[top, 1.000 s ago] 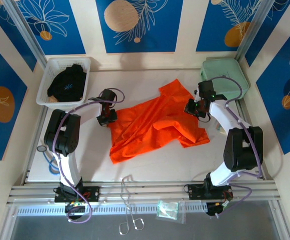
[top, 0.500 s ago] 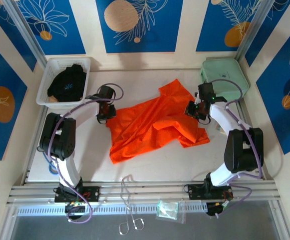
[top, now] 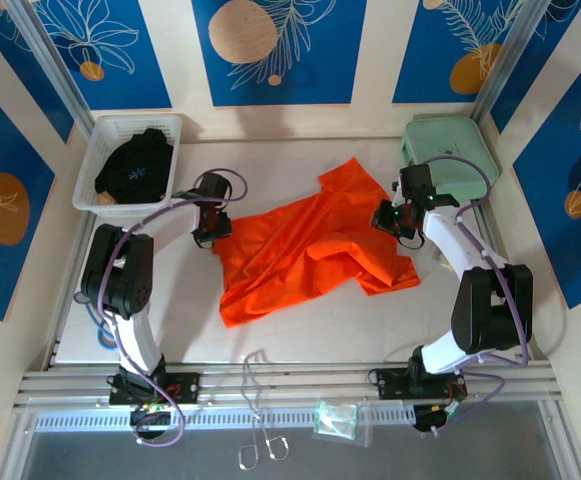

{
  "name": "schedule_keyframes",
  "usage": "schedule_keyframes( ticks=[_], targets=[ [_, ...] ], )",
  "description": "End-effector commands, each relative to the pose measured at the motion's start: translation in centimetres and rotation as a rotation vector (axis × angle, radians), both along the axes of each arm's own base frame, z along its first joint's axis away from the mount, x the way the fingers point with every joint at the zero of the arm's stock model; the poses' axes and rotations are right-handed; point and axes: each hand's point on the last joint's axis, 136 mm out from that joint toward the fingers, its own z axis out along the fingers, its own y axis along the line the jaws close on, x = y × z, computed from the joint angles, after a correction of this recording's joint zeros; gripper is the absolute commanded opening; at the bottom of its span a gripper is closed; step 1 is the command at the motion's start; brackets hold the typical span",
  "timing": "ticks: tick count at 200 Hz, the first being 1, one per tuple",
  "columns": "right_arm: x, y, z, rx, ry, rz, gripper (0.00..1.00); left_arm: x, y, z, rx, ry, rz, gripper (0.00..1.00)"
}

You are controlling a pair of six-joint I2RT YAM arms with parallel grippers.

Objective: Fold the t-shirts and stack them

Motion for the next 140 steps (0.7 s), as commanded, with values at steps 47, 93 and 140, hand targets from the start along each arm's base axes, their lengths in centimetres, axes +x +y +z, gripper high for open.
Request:
schedule_keyframes(
  ticks=[47, 93, 140],
  targets=[
    [-0.9, -0.2, 0.2, 0.009, 0.006, -0.001, 0.22, -0.4, 1.4, -2.2, 0.04, 0.06, 0.048, 0.47],
    [-0.8, -0.3, 0.3, 0.011, 0.004, -0.004, 0.22, -0.2, 1.4, -2.6, 0.03, 0.057, 0.05, 0.45],
    [-0.8, -0.5, 0.3, 0.011, 0.005, -0.009, 0.21, 0.2, 1.0, -2.7, 0.013, 0.051, 0.046, 0.31]
  ],
)
